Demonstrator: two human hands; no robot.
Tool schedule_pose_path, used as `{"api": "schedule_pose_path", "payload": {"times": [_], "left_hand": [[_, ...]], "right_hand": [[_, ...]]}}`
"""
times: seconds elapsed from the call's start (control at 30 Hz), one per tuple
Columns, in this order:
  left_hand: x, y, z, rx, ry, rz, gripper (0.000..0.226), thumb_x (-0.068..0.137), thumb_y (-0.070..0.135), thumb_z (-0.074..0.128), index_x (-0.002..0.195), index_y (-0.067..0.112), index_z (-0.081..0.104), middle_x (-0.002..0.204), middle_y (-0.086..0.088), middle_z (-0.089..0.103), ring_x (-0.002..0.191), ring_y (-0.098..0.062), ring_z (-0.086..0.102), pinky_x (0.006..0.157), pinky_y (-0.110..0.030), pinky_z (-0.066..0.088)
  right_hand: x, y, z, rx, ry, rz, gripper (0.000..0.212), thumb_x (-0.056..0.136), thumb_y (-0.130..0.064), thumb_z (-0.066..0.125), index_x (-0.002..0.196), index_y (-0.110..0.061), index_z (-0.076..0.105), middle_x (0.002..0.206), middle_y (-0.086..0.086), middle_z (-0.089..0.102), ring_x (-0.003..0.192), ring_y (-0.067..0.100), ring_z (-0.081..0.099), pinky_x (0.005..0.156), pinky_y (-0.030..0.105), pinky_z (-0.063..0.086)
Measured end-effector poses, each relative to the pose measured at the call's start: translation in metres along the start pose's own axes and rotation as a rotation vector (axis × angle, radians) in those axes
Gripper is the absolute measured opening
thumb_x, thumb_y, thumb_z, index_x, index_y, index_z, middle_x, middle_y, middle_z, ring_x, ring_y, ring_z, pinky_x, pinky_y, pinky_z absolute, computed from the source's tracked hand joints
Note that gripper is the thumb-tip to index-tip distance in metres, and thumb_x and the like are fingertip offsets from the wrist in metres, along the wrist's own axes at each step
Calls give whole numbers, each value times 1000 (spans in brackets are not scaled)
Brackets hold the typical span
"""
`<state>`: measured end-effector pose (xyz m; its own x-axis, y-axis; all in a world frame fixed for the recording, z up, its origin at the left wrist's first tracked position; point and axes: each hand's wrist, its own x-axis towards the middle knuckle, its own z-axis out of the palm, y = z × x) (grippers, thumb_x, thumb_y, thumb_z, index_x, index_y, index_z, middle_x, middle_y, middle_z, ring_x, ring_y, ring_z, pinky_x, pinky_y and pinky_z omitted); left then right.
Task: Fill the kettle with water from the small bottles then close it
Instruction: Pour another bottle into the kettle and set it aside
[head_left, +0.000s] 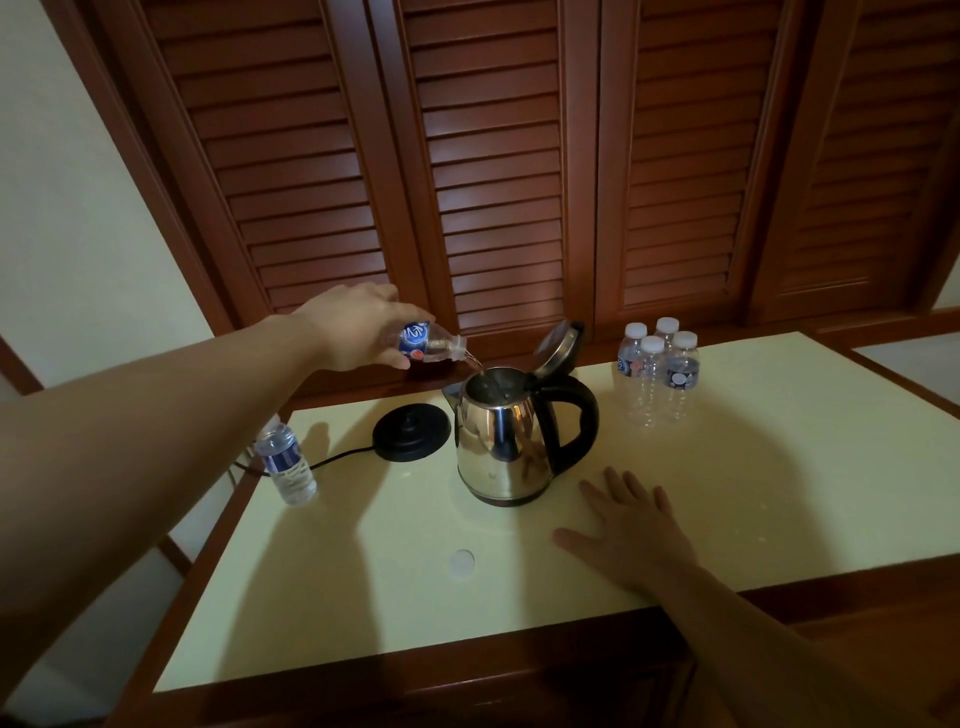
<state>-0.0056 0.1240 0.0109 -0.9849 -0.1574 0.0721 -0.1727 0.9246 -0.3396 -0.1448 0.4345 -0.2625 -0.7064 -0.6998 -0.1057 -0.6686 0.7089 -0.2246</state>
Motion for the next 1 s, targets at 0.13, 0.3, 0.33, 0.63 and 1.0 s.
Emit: {"api": "schedule_pose_path", "payload": {"times": [0.13,0.3,0.33,0.63,1.0], "left_hand": [[3,3,-5,81,0,26,72,92,56,67,156,40,37,117,2,49,116,-22,52,86,-36,43],[9,7,-14,175,-11,60,73,92,57,66,156,39,37,128,-2,54,124,-25,52,93,-42,47],[10,8,-17,192,-13,70,73,92,56,67,156,39,37,129,-3,54,125,-25,51,94,-42,46],[21,22,-48,311,-34,124,70,93,52,68,156,40,38,126,-1,51,126,-25,48,98,-44,43],[30,22,-67,369,51,166,71,91,53,70,153,40,39,124,-1,52,122,-25,50,94,-44,45]], "right_hand": [[-1,0,1,4,13,-3,101,82,-94,22,164,-37,7,173,2,-7,159,26,-8,126,53,-5],[-1,0,1,4,9,-1,103,81,-95,22,164,-37,7,173,2,-7,159,25,-8,126,53,-5],[0,0,1,6,10,0,103,81,-95,22,164,-37,7,173,2,-7,159,25,-8,126,53,-6],[-1,1,1,6,10,-6,104,80,-96,21,164,-36,8,173,2,-7,159,25,-9,127,53,-5],[-1,1,1,4,19,-9,105,79,-96,19,164,-37,8,174,3,-6,159,25,-7,127,54,-4]]}}
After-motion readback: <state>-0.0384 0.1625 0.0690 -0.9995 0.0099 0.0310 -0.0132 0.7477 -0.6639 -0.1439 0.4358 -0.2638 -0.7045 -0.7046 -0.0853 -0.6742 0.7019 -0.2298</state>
